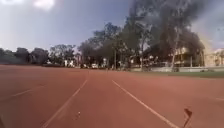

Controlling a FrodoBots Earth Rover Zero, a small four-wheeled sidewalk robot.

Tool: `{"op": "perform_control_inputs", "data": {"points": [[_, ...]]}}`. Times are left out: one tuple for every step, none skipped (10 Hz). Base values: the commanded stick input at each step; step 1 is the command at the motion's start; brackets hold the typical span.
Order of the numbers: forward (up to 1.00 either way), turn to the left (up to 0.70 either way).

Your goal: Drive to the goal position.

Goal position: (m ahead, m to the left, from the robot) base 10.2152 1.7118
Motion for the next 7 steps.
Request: {"op": "perform_control_inputs", "data": {"points": [[0.7, 0.0], [0.7, 0.0], [0.7, 0.0], [0.7, 0.0], [0.7, 0.35], [0.7, 0.35], [0.7, 0.35]]}}
